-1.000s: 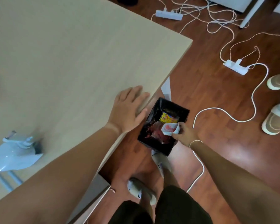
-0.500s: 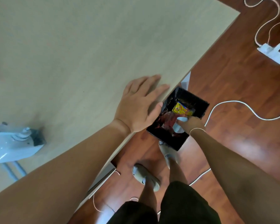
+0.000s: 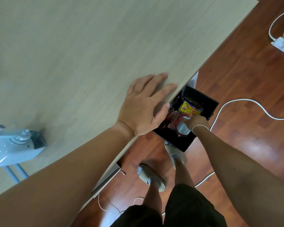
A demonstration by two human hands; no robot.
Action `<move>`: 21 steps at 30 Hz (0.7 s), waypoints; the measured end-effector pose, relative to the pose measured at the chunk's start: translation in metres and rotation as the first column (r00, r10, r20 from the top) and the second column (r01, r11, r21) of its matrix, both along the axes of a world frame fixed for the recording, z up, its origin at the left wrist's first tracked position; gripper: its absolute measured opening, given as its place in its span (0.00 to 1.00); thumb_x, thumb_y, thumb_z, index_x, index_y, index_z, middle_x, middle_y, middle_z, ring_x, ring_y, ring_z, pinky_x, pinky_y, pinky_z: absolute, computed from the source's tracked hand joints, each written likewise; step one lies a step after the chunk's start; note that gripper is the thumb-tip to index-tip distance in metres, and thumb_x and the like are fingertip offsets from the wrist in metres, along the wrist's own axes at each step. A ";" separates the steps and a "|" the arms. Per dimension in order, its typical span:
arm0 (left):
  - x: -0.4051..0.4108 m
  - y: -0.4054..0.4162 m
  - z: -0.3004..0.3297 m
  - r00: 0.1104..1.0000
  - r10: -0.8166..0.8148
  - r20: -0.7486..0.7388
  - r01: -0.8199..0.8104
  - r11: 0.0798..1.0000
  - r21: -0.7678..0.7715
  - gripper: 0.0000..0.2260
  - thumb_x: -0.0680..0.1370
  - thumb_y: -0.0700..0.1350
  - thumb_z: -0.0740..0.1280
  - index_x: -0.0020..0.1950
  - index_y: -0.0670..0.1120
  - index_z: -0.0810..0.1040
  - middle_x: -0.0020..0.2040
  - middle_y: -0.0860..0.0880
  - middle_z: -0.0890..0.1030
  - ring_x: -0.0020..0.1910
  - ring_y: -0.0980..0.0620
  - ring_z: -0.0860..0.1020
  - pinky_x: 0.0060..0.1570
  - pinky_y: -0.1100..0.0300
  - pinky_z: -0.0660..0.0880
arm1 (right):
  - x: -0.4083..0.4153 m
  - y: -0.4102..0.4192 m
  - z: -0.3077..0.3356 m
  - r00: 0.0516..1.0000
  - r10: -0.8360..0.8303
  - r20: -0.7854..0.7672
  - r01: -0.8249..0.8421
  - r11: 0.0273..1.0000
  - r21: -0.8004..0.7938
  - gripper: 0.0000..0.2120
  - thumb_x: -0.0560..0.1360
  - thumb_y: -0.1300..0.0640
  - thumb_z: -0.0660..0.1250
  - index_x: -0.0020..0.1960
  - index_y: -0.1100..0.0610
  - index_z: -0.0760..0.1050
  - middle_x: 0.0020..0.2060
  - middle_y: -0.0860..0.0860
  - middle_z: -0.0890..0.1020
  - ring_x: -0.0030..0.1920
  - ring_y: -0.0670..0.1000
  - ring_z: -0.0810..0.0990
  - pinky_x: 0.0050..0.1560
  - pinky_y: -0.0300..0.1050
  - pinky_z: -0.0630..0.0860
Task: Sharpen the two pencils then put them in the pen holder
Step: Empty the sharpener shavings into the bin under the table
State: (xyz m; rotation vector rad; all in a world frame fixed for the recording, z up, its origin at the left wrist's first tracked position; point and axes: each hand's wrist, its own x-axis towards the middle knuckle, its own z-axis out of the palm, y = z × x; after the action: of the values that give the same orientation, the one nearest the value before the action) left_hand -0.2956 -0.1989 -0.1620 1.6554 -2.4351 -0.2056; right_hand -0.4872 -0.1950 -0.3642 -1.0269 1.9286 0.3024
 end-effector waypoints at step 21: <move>0.000 0.002 0.002 1.000 0.007 0.021 -0.008 0.999 0.040 0.21 0.75 0.54 0.58 0.68 0.54 0.73 0.70 0.49 0.73 0.67 0.44 0.70 0.68 0.51 0.60 | -0.007 0.021 0.012 0.988 -0.033 0.151 0.042 0.997 -0.061 0.31 0.67 0.45 0.72 0.60 0.65 0.70 0.55 0.62 0.79 0.54 0.61 0.78 0.45 0.45 0.71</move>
State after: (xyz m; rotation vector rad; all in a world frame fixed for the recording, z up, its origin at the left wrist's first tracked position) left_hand -0.2956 -0.1970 -0.1595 1.6912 -2.4552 -0.2394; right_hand -0.4940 -0.1737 -0.3523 -1.0241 1.8292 0.1385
